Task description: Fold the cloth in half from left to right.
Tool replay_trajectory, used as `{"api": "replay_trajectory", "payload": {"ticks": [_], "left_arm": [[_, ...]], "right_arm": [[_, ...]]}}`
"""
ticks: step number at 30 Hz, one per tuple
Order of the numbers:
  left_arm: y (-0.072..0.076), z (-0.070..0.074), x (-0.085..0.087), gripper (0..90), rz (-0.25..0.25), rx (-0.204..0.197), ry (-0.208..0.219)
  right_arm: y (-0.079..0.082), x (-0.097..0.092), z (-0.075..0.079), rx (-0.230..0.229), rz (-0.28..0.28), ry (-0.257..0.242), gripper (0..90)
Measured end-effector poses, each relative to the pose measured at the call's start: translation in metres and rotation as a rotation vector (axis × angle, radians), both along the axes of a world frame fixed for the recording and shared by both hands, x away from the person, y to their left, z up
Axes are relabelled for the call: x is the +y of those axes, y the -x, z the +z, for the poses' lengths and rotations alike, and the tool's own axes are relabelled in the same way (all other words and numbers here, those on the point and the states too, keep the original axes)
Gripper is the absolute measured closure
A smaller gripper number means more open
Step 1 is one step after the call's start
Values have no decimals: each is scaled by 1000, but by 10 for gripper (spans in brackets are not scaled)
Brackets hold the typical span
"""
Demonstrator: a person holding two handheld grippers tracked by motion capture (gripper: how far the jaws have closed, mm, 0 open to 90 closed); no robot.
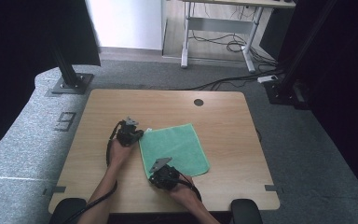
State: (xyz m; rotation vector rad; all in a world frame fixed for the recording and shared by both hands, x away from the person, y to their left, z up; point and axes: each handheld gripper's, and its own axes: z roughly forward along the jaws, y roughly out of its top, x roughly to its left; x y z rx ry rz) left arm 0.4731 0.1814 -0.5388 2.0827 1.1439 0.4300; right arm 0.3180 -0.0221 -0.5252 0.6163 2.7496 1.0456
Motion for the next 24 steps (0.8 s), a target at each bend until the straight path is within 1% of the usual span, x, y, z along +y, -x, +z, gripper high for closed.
{"api": "replay_trajectory", "payload": {"ticks": [3,6,9,13,18,24], "left_arm": [[0,7,1,858,2,-10,2],[-1,14,-1,859,4,-19,16],[-3,20,-4,859,-1,-25,7],[-6,25,-9,859,-9,-30,2],[-9,30,-22,858,-20,-39,-5],[-13,33,-38,859,-40,-44,-20]], "right_arm": [[0,-2,6,-10,0,-18,841],[-1,-7,14,-22,-9,-45,849],[-2,-14,22,-29,-24,-65,850],[-3,-24,28,-41,-43,-89,849],[-5,-41,32,-45,-79,-110,849],[-8,-63,32,-45,-115,-124,847]]}}
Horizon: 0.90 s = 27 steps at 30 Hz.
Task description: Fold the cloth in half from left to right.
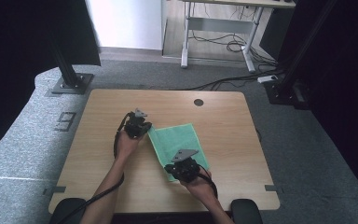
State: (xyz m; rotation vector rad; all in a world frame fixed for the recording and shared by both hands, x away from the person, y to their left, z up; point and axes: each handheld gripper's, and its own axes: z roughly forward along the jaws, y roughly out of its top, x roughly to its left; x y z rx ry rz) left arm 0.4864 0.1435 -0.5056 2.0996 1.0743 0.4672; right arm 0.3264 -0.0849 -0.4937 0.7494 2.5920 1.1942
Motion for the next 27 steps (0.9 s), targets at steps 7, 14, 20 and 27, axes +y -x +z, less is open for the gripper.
{"api": "replay_trajectory", "payload": {"ticks": [7,14,20,27], "left_arm": [[-4,0,-25,861,-31,-2,-16],[-8,1,-45,862,-57,-6,-38],[-14,1,-59,863,-74,-7,-51],[-19,4,-76,864,-100,-17,-59]], "right_arm": [[-2,-22,-6,12,-31,-7,847],[-3,-39,-9,22,-57,-11,847],[-5,-52,-9,23,-73,-16,847],[-9,-70,-6,25,-111,-30,847]]}}
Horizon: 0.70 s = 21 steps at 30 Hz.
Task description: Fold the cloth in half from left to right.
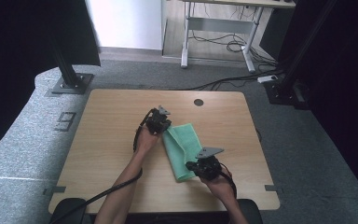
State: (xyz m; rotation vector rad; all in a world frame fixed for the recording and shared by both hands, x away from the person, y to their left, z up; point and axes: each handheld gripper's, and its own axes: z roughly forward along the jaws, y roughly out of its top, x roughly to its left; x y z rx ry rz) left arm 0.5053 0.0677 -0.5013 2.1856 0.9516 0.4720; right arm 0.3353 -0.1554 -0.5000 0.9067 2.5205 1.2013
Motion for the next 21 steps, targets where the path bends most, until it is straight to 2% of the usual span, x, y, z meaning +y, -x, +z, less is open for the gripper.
{"api": "replay_trajectory", "payload": {"ticks": [8,21], "left_arm": [[-6,2,-17,864,-26,-2,-16],[-14,-4,-44,863,-54,12,-29]], "right_arm": [[-2,-14,-1,10,-20,5,847],[-4,-31,-2,24,-46,28,846]]}}
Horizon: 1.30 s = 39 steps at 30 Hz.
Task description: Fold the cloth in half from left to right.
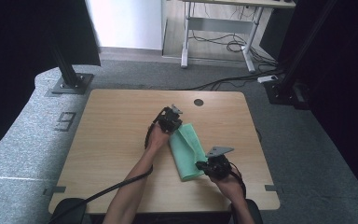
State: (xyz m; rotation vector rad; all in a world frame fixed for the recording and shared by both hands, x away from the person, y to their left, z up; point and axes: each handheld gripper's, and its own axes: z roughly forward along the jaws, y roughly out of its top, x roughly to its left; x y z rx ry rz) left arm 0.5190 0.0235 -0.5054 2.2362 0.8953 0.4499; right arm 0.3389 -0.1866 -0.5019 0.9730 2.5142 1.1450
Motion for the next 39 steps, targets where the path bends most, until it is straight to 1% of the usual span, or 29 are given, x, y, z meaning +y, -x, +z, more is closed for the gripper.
{"api": "replay_trajectory", "payload": {"ticks": [8,10,11,12,13,14,15,16,18,20,23,25,26,28,31,33,35,36,39], "left_arm": [[-4,-1,-12,861,-3,2,-7],[-5,-1,-12,857,4,17,8],[-6,-2,-13,848,14,28,23],[-6,-1,-13,827,25,31,34],[-6,-1,-12,779,30,36,49],[-6,0,-10,717,36,31,59],[-5,1,-9,630,44,22,67],[-5,2,-8,588,51,20,81],[-4,4,-4,518,70,19,107],[-4,6,-1,464,80,13,119],[-3,8,1,323,94,-4,106],[-2,10,1,269,95,-29,110],[-2,11,1,251,95,-30,115],[-1,12,1,250,94,-33,115],[3,13,1,249,79,-45,94],[8,12,3,247,62,-54,71],[12,11,5,248,58,-55,72],[14,9,8,248,58,-57,79],[18,6,14,251,57,-50,84]], "right_arm": [[-4,-7,-3,23,-5,11,844],[-5,-8,-4,27,-9,13,842],[-5,-9,-5,30,-11,14,838],[-5,-9,-5,34,-12,15,829],[-6,-9,-6,35,-13,19,821],[-6,-10,-6,36,-15,25,813],[-7,-10,-6,32,-17,26,799],[-8,-10,-6,35,-16,23,794],[-9,-11,-5,24,-29,33,759],[-9,-13,-3,16,-46,38,728],[-10,-18,0,-6,-71,35,671],[-11,-22,2,-13,-88,33,657],[-12,-23,2,-17,-93,30,641],[-13,-26,2,-14,-99,26,630],[-14,-29,0,-6,-106,18,618],[-15,-30,-1,-3,-107,17,614],[-16,-29,-4,4,-104,23,606],[-16,-28,-6,8,-102,25,605],[-20,-26,-14,37,-97,36,598]]}}
